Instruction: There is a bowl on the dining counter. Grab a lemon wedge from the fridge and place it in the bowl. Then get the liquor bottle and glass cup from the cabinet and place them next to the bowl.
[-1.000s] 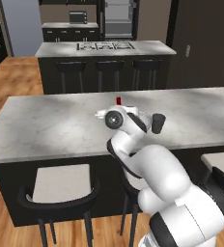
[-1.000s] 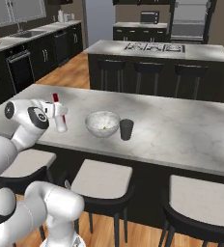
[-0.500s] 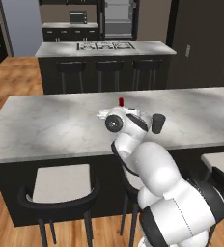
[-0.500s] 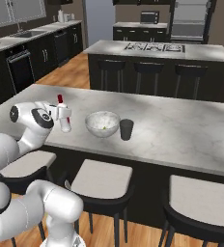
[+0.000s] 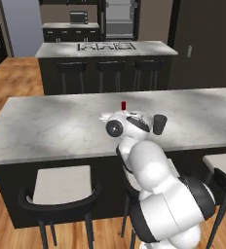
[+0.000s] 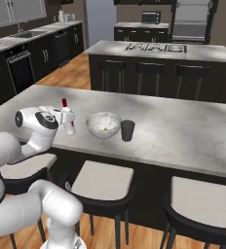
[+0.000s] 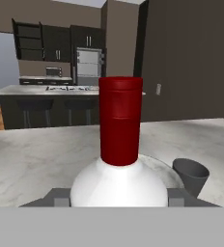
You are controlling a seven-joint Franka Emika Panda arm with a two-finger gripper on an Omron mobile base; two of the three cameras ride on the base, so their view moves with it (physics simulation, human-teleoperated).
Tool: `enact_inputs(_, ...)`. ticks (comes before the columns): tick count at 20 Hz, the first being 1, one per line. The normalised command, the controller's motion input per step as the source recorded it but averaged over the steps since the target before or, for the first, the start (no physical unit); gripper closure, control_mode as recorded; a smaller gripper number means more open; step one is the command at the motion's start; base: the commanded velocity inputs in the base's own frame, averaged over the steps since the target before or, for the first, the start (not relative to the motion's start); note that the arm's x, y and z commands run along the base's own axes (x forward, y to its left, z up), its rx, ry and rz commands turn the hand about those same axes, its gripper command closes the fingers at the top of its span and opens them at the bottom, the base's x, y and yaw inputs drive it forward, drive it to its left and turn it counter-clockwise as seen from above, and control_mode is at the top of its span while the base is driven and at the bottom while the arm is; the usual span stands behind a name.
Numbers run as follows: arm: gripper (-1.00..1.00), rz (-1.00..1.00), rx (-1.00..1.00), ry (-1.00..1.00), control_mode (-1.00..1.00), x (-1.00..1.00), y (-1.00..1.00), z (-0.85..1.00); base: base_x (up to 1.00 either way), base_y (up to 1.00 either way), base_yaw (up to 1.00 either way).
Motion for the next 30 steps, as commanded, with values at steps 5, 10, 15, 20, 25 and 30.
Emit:
enact_inputs(5, 1.0, -0.01, 0.0, 0.0, -1.0, 0.15, 0.0, -0.18, 0.0, 0.0, 0.0)
enact_inputs(10, 1.0, -0.01, 0.01, 0.0, -1.0, 0.16, 0.0, -0.2, 0.0, 0.0, 0.0)
enact_inputs(15, 1.0, 0.0, 0.02, 0.0, -1.0, 0.13, 0.0, -0.23, 0.0, 0.0, 0.0)
enact_inputs(20, 1.0, 0.0, 0.04, 0.0, -1.0, 0.2, 0.0, -0.25, 0.0, 0.0, 0.0)
enact_inputs(25, 1.0, 0.0, 0.05, 0.0, -1.0, 0.21, 0.0, -0.24, 0.0, 0.0, 0.0)
enact_inputs(30, 1.0, 0.0, 0.03, 0.0, -1.0, 0.14, 0.0, -0.26, 0.0, 0.0, 0.0)
